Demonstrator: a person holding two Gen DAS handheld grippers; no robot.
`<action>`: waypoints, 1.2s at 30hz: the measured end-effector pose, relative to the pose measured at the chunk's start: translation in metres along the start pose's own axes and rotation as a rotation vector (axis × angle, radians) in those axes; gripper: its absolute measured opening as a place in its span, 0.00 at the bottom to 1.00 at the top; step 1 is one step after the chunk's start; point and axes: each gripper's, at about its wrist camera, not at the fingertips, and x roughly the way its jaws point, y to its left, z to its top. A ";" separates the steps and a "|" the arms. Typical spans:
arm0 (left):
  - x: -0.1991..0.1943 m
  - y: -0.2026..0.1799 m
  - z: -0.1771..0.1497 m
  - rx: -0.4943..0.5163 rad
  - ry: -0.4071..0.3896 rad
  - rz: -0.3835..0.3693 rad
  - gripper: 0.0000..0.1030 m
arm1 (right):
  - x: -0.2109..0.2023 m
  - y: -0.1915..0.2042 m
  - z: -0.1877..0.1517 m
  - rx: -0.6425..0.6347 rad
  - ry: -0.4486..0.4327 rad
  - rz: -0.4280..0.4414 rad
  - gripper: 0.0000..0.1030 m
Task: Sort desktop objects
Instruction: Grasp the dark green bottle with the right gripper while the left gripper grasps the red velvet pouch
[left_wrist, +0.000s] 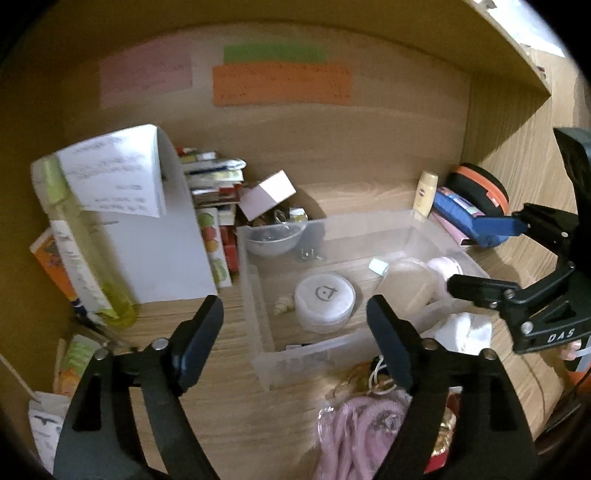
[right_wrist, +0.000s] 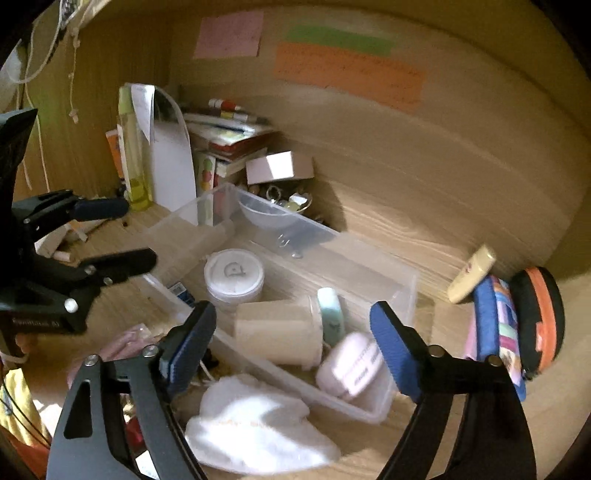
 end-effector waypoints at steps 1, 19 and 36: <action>-0.006 0.000 -0.002 -0.001 -0.007 0.005 0.85 | -0.006 -0.001 -0.003 0.008 -0.008 -0.003 0.83; -0.042 -0.024 -0.059 0.068 0.037 -0.042 0.88 | -0.050 0.001 -0.076 0.039 0.039 0.006 0.84; -0.047 -0.056 -0.095 0.137 0.094 -0.139 0.66 | -0.011 0.045 -0.106 0.095 0.164 0.310 0.53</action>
